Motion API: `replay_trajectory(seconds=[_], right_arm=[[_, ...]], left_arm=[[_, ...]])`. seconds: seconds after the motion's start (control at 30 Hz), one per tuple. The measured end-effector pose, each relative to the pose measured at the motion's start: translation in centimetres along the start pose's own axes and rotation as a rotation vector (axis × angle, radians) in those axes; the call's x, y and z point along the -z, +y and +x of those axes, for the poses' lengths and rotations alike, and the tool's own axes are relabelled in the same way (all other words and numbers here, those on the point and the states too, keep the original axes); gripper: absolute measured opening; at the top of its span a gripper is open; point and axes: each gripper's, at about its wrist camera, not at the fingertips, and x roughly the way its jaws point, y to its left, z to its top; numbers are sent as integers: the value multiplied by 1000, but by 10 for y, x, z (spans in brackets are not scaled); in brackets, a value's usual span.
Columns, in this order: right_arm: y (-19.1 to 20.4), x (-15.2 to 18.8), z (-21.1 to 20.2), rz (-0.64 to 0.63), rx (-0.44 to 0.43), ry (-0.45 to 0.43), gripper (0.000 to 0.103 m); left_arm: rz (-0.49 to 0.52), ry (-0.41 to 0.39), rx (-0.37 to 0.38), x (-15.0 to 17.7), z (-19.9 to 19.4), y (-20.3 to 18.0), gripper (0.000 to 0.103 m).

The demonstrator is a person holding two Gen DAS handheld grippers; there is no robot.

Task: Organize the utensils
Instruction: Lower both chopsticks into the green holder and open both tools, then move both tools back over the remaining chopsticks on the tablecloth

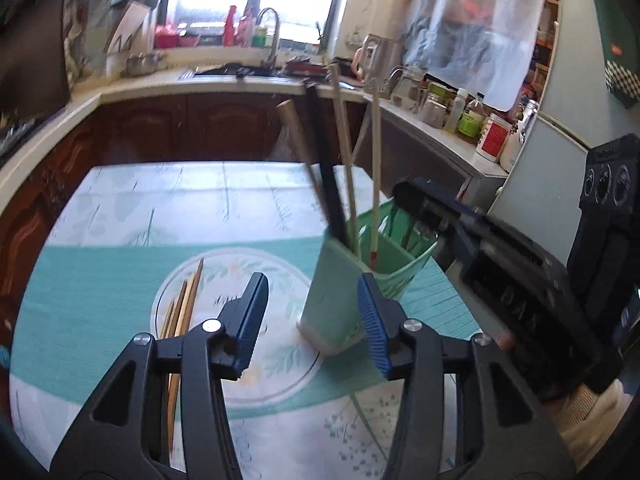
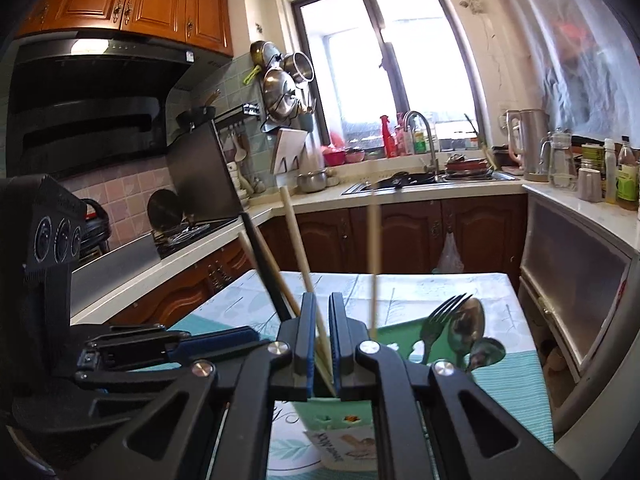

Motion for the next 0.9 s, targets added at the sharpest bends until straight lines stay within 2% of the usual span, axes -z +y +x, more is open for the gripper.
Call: replay_trajectory(seconds=[0.07,0.2,0.27,0.33,0.43,0.67,0.9], right_arm=[[2,0,0,5,4,10,12],[-4,-8,-1,46,69,6,29],[-10,-14,2,71,91,6,33],[-15,-20,9,85,129,17,33],[-23,-25,24,124,127,60,33],[-39,-29,48,255,76,96,33],[-36,-23,57,329,-147,189,33]], left_arm=[[-15,27,-25,6,-5,10,43],[-54,63,-71,19,-12,34,43],[-84,81,-84,23,-12,46,43],[-111,90,-99,28,-14,57,43],[-126,98,-106,30,-17,67,43],[-131,134,-165,26,-12,77,43],[-164,213,-265,28,1,97,43]])
